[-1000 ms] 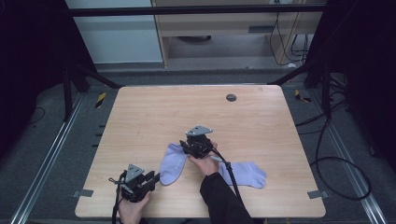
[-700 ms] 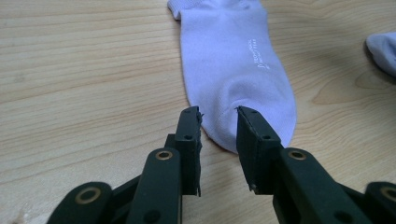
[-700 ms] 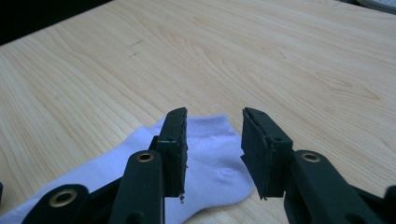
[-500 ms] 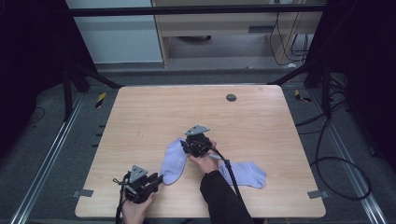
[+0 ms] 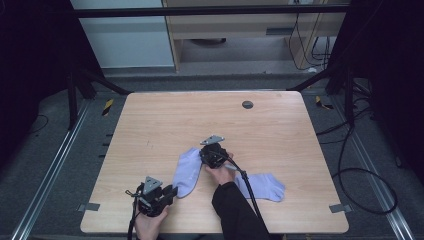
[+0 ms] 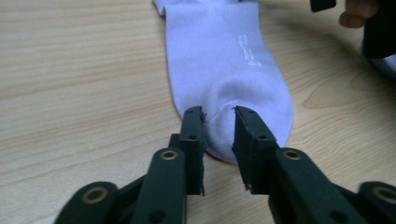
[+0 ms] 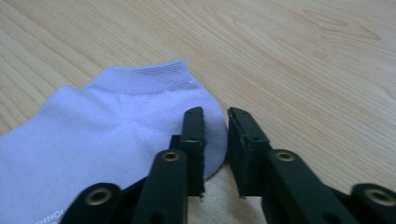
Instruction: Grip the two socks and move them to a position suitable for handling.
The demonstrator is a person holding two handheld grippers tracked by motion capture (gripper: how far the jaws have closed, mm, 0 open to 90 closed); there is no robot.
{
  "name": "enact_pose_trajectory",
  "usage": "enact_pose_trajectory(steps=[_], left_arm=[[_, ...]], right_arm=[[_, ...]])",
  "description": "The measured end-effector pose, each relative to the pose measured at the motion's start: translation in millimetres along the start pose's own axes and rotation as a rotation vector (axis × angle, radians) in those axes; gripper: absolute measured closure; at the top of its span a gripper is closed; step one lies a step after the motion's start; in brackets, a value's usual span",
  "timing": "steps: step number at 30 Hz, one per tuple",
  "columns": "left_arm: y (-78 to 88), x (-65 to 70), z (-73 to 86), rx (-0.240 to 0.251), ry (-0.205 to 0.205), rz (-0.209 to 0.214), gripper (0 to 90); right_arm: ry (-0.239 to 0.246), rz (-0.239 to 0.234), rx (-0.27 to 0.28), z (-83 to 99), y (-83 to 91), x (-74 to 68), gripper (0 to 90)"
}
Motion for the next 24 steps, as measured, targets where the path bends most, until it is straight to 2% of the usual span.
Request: enact_pose_trajectory(steps=[1, 3, 4, 7, 13, 16, 17, 18, 21, 22, 24], left_arm=[[0.0, 0.0, 0.0, 0.000, 0.000, 0.000, 74.6], [-1.7, 0.9, -0.3, 0.004, -0.001, 0.001, 76.6], [-2.6, 0.8, -1.6, -0.005, -0.007, -0.004, 81.9], [-3.6, 0.3, -3.6, -0.010, -0.019, -0.006, 85.8], [6.8, -9.5, -13.1, 0.010, -0.020, -0.017, 86.4], [12.0, -17.2, -22.4, 0.015, -0.037, -0.042, 86.3], [12.0, -17.2, -22.4, 0.015, -0.037, -0.042, 86.3], [13.1, -19.7, -26.6, 0.020, -0.046, -0.052, 86.3], [12.6, -24.9, -35.9, 0.021, -0.068, -0.077, 86.3], [11.1, -27.4, -39.8, 0.013, -0.086, -0.084, 86.3], [8.2, -29.3, -41.4, -0.007, -0.112, -0.094, 86.2]], right_arm=[[0.000, 0.000, 0.000, 0.0, 0.0, 0.0, 79.9], [-0.003, -0.006, -0.006, 0.4, 0.6, -1.8, 86.0], [0.000, -0.006, -0.008, 0.3, 0.6, -3.3, 87.8], [-0.021, -0.019, -0.023, -0.7, 2.1, -3.3, 88.7], [-0.063, -0.061, 0.034, 0.0, 30.8, -0.4, 89.0], [-0.056, -0.067, 0.048, 3.9, 49.9, -3.1, 89.0], [-0.056, -0.067, 0.048, 3.9, 49.9, -3.1, 89.0], [-0.056, -0.075, 0.060, 10.6, 64.1, -7.2, 88.9], [-0.059, -0.081, 0.055, 15.5, 71.1, -10.4, 88.8], [-0.064, -0.089, 0.046, 23.8, 78.7, -15.5, 88.7], [-0.065, -0.088, 0.037, 31.9, 82.9, -20.0, 88.5]])
Point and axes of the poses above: each handheld gripper's, and its own axes: y roughly backward along the jaws, z roughly out of its underside, x roughly to its right, the point moved 2 cm from there along -y, roughly forward along the jaws, and after that the axes turned 2 degrees about -x, right-handed, at the moved point
